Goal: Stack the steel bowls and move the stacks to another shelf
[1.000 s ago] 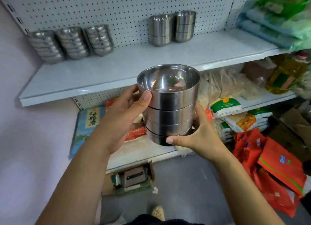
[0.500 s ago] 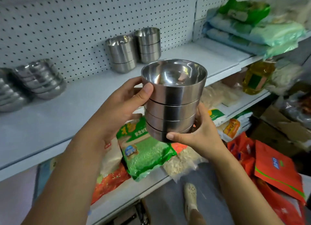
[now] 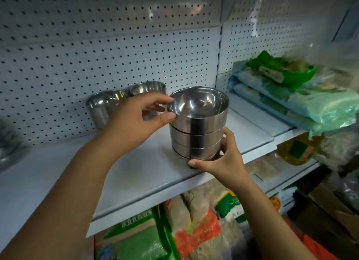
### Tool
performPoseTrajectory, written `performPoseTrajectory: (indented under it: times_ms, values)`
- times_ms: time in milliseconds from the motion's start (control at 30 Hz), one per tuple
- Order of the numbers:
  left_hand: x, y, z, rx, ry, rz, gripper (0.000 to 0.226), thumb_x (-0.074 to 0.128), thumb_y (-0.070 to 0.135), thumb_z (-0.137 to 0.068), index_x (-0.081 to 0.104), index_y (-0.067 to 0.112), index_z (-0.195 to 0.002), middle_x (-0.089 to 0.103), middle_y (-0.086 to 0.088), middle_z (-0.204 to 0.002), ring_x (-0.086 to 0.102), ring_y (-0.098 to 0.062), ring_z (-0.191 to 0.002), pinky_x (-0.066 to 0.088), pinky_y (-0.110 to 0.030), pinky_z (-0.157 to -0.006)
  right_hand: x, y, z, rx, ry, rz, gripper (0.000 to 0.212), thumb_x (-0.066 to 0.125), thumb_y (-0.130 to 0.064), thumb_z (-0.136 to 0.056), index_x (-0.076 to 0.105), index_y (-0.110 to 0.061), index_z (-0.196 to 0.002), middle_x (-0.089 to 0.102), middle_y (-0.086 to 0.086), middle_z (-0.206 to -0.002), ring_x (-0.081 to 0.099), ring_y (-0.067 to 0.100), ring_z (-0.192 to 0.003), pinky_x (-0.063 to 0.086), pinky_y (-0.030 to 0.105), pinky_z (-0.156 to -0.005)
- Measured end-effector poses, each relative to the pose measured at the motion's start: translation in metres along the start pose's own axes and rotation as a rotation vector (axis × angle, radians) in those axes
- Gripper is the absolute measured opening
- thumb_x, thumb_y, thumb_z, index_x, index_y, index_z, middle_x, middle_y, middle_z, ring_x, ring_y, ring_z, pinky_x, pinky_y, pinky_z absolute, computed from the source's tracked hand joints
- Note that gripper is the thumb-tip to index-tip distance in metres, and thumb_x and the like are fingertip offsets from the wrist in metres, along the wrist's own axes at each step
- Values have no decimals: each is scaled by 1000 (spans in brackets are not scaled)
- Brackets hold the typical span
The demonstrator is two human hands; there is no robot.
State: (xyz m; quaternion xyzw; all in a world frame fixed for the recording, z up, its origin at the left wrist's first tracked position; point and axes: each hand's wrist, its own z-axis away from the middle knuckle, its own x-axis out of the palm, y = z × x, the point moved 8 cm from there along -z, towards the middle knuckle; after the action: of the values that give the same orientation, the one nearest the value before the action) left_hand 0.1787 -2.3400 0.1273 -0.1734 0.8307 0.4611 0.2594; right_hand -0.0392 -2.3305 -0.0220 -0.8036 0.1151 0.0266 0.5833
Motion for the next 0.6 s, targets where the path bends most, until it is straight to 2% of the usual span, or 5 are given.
performPoseTrajectory:
  times_ms: [100, 167, 367, 467, 600]
  values:
    - [12, -9, -30, 21, 44, -100, 28, 80, 30, -85, 74, 30, -112, 70, 20, -111, 63, 10, -104, 49, -19, -95, -8, 14, -34, 16, -42, 7, 118, 103, -34, -51, 35, -39, -147, 62, -19, -127, 60, -15, -111, 49, 7, -85]
    - [18, -12, -48, 78, 77, -186, 24, 82, 29, -84, 77, 26, -107, 71, 13, -107, 64, 2, -103, 52, -24, -94, -11, 23, -55, 29, -58, 30, 120, 103, -34, -52, 32, -39, -148, 58, -24, -124, 57, -22, -107, 48, 4, -84]
    - [27, -29, -88, 170, 109, -316, 18, 82, 24, -84, 81, 19, -101, 75, 3, -99, 67, -8, -92, 52, -31, -89, -7, 51, -107, 54, -134, 77, 124, 101, -44, -52, 25, -46, -149, 48, -34, -120, 57, 2, -115, 48, 23, -96]
    - [30, -39, -101, 209, 124, -379, 18, 80, 21, -86, 80, 17, -103, 76, 2, -100, 70, -13, -92, 57, -39, -89, -1, 58, -126, 55, -159, 43, 118, 101, -39, -56, 26, -48, -147, 52, -31, -123, 58, -1, -115, 51, 19, -90]
    - [32, -52, -122, 211, 84, -482, 29, 78, 24, -88, 77, 19, -117, 74, 1, -116, 64, -17, -109, 52, -42, -97, 9, 67, -153, 81, -179, 30, 112, 101, -38, -58, 30, -46, -145, 57, -23, -126, 61, 2, -115, 54, 31, -99]
